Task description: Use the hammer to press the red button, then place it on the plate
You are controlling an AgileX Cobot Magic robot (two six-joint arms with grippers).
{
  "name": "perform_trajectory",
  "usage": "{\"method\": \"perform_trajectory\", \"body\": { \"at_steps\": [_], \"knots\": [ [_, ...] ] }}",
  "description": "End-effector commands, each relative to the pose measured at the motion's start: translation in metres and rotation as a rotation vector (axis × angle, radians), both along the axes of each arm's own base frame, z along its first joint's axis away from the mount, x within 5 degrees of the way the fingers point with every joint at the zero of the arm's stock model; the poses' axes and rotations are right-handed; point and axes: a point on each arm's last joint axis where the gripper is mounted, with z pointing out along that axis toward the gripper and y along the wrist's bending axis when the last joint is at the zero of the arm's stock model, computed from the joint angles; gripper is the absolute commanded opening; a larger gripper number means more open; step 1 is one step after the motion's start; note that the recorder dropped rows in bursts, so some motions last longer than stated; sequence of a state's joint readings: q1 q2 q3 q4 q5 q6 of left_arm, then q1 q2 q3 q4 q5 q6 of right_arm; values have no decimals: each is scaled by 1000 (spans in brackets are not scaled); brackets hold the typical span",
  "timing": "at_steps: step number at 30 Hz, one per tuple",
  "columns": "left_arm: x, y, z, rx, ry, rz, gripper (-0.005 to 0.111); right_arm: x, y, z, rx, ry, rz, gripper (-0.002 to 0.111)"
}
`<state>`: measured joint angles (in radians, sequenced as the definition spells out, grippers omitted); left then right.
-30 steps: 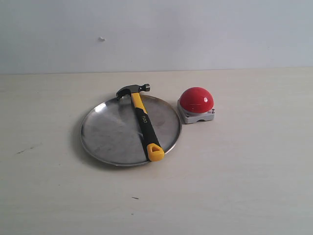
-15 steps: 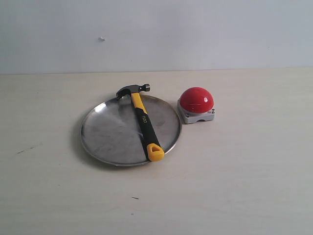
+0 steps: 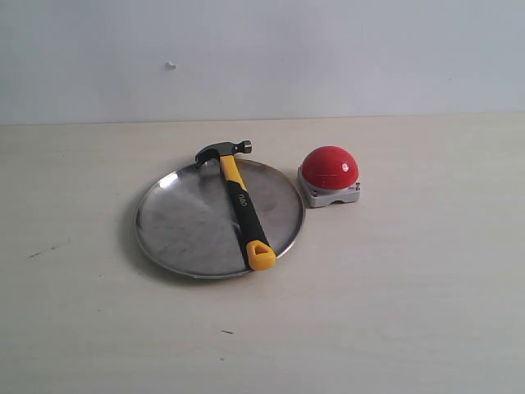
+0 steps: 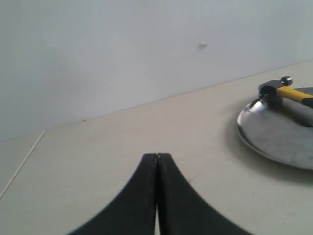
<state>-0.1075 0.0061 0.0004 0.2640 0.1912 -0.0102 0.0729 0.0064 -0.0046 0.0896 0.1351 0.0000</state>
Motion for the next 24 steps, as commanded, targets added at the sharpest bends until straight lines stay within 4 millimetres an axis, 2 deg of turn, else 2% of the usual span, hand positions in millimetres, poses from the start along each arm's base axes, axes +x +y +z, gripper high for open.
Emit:
{"method": "perform_trajectory", "body": {
  "at_steps": [1,24],
  "knots": [
    [0,4,1,-10,-8,66,0,0,0,-1,-2,-4,-7,0],
    [0,4,1,-10,-8,70,0,0,0,-1,-2,-4,-7,0]
  ]
}}
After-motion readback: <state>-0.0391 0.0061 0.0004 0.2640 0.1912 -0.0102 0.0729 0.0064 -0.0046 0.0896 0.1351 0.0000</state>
